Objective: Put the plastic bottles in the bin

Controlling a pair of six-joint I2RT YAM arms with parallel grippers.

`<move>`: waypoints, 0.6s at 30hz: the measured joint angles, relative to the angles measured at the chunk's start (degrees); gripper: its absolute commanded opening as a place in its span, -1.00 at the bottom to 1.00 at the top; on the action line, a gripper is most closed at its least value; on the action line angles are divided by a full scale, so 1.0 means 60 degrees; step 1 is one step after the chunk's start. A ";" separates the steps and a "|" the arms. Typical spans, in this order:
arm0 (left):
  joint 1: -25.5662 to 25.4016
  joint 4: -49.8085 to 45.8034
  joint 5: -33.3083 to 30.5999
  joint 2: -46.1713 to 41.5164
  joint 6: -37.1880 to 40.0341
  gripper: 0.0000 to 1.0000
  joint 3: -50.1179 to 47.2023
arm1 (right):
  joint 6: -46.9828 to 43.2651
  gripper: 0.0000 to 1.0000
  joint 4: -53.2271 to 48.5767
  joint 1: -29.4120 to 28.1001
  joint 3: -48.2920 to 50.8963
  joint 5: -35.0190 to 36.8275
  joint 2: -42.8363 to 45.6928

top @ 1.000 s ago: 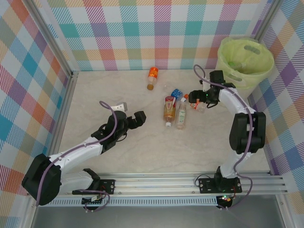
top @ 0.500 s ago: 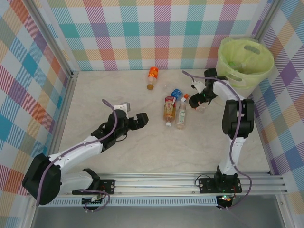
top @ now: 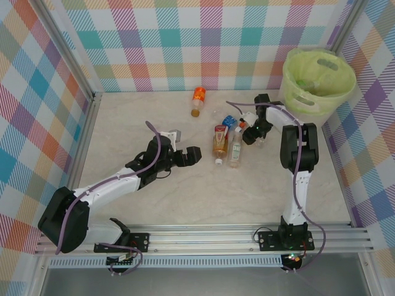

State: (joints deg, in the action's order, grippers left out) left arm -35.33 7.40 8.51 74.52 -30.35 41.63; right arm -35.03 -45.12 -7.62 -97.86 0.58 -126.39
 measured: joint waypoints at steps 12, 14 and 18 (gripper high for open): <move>0.0004 -0.0007 -0.0284 0.0000 -0.0004 1.00 -0.0004 | 0.0586 0.08 0.1253 0.0004 0.2481 0.0386 0.3111; 0.0004 -0.0011 -0.0353 0.0000 -0.0004 1.00 -0.0004 | 0.0732 0.07 0.1428 0.0004 0.2677 0.0295 0.3872; 0.0004 -0.0044 -0.0601 0.0000 -0.0018 1.00 -0.0015 | 0.1056 0.06 0.1723 0.0004 0.2794 -0.0106 0.5155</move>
State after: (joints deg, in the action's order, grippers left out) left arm -35.31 7.14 4.91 74.52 -30.46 41.54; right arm -28.69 -34.79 -7.60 -81.10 -0.05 -95.46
